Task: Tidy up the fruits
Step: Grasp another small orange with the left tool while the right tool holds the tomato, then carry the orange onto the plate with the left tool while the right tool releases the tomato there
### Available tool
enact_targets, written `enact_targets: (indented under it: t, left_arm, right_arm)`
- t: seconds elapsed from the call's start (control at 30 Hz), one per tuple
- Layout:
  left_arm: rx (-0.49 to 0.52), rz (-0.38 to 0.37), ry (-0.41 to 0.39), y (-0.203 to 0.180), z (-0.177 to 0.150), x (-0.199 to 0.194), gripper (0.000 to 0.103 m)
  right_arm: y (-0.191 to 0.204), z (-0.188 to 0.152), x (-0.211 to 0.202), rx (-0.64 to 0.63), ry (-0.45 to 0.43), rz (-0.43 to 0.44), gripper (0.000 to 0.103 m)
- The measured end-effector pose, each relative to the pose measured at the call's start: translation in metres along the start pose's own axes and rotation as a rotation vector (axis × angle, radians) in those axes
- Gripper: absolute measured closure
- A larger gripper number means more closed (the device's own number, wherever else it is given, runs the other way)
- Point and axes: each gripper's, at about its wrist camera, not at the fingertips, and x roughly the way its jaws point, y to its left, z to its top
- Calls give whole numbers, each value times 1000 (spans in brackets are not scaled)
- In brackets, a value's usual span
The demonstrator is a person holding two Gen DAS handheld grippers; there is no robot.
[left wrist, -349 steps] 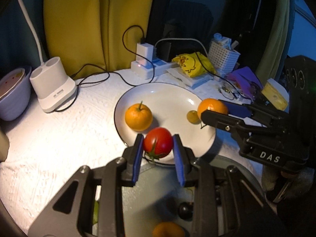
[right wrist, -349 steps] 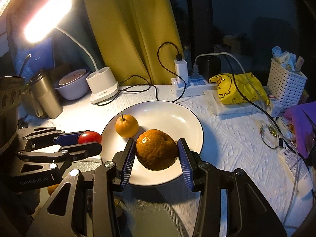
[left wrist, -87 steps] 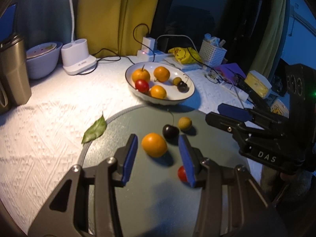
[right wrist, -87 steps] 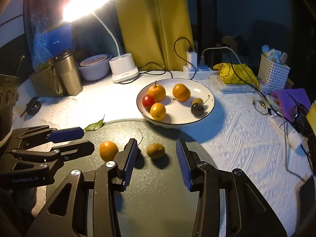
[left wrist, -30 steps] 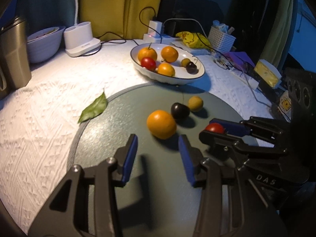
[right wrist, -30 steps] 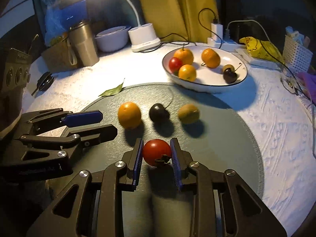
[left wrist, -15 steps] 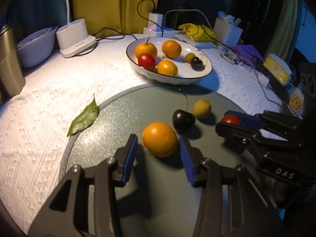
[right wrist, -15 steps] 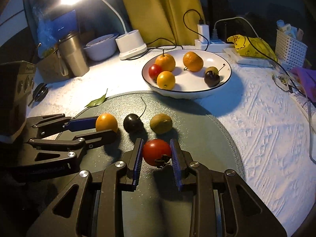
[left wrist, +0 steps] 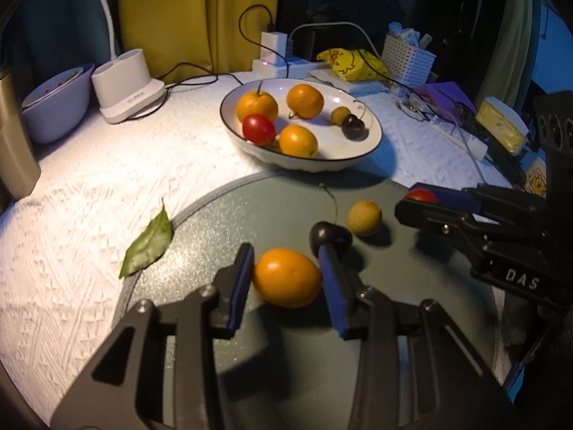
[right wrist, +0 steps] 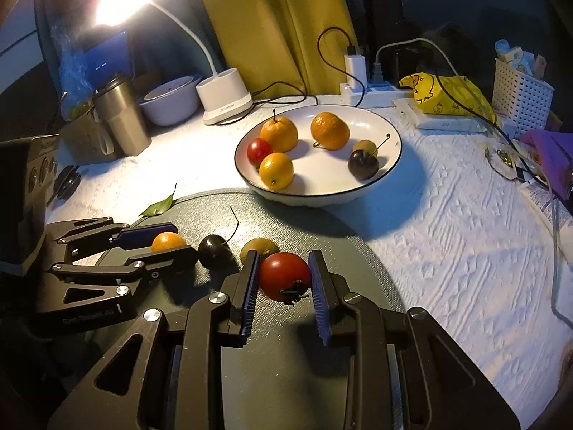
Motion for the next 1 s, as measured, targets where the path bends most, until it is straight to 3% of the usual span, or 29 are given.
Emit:
enact_targets:
  t: [1.0]
  left_arm:
    - [43, -34, -88, 7, 77, 12, 64]
  right_arm:
    - [-39, 53, 12, 2, -62, -50, 73]
